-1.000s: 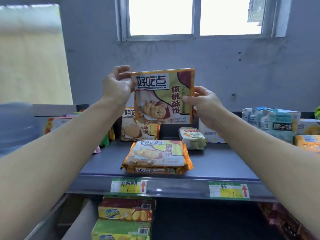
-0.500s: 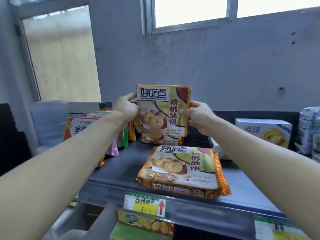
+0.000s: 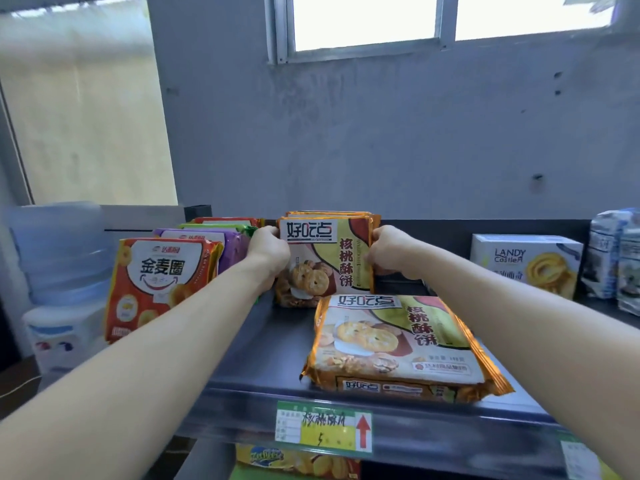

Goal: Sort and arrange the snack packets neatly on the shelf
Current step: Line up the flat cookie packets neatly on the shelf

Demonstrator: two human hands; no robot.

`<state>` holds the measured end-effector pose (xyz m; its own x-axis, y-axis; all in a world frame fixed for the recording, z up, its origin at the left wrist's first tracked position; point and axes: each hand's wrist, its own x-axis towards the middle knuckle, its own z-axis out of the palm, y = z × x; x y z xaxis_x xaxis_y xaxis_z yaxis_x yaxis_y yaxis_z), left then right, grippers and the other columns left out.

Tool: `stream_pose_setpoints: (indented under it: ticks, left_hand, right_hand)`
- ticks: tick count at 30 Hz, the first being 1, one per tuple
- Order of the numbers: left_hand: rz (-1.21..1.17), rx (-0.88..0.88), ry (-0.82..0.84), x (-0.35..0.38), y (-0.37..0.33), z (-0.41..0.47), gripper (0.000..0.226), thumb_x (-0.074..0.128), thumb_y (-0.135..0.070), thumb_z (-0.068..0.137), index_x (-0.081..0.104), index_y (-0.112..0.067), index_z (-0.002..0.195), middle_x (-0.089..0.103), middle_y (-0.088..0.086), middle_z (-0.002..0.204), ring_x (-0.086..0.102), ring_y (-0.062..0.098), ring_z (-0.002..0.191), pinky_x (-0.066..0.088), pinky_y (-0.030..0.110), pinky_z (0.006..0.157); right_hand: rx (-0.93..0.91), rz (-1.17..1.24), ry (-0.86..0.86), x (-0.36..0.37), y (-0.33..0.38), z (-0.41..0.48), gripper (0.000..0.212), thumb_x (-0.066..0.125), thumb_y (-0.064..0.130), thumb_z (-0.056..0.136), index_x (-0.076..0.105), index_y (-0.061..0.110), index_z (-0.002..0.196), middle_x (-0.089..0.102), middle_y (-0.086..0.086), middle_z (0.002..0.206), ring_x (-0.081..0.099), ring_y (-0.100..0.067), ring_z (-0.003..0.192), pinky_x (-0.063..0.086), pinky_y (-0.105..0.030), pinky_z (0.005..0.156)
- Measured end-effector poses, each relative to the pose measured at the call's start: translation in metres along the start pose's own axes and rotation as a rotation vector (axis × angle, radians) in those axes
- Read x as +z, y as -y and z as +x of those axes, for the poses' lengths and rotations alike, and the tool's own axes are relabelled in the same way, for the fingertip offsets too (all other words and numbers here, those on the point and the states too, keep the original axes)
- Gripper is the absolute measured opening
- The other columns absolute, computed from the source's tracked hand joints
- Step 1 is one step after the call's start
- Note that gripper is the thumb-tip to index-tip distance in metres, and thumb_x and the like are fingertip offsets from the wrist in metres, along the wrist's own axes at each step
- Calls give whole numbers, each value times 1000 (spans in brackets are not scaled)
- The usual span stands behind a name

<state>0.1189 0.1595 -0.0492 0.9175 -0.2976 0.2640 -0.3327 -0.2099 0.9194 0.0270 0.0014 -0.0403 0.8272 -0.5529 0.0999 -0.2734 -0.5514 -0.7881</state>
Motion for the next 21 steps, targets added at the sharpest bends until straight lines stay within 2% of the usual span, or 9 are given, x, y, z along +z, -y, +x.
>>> stream_pose_setpoints:
  ticks: [6,8,10,12,14,16,17,19,21]
  left_hand:
    - [16,-10,77,-1,1,6,32,39,2,94,53,-10,121,61,14,121,57,33,113,49,43,92]
    - [16,-3,85,-2,2,5,34,40,1,94,52,-10,124,60,12,122,56,31,113,50,40,88]
    - [8,-4,74,-2,3,5,34,41,1,94,51,-9,125,59,13,123,55,30,115,51,38,87]
    - [-2,-21,41,-4,2,5,27,42,2,94,52,-12,114,58,13,123,55,29,113,52,35,84]
    - [2,-16,-4,-8,0,4,18,43,1,92,51,-13,99,59,11,122,56,25,103,52,31,79]
    - [12,56,-30,-8,-5,-1,25,45,0,91,50,-10,113,59,10,118,56,22,97,54,31,76]
    - [16,109,-22,-8,-9,-5,32,46,1,90,48,-9,120,57,8,115,55,20,95,54,26,70]
    - [0,214,35,-6,-19,-18,35,46,3,88,49,-8,121,55,7,111,54,15,90,47,17,59]
    - [-28,281,119,-1,-31,-31,34,46,1,88,54,-10,119,56,5,112,54,15,91,45,17,62]
  right_hand:
    - [19,-74,-15,2,8,-3,16,46,10,96,56,9,109,66,-5,102,65,-22,95,57,-37,84]
    - [19,-104,-10,2,9,-5,14,46,9,96,56,10,106,65,0,93,64,-18,88,57,-31,75]
    - [14,-140,-21,2,12,-9,14,47,9,96,56,10,107,61,4,86,60,-14,81,52,-23,60]
    - [-3,-178,-56,0,13,-11,17,49,9,94,57,8,109,63,2,92,60,-15,83,47,-20,56]
    - [-25,-202,-115,-3,15,-13,21,52,10,92,59,6,111,66,-3,104,62,-17,90,51,-24,66]
    - [-52,-221,-171,-7,17,-20,22,55,11,91,60,7,112,66,-4,109,62,-18,95,51,-27,75]
    - [-73,-233,-194,-10,18,-25,23,56,12,92,59,7,114,64,-3,110,60,-18,95,48,-27,75]
    - [-106,-261,-264,-18,19,-38,31,55,15,94,56,5,123,61,-7,114,57,-19,98,45,-26,77]
    - [-117,-270,-353,-32,16,-51,35,55,17,94,56,5,127,60,-9,123,57,-20,105,42,-24,80]
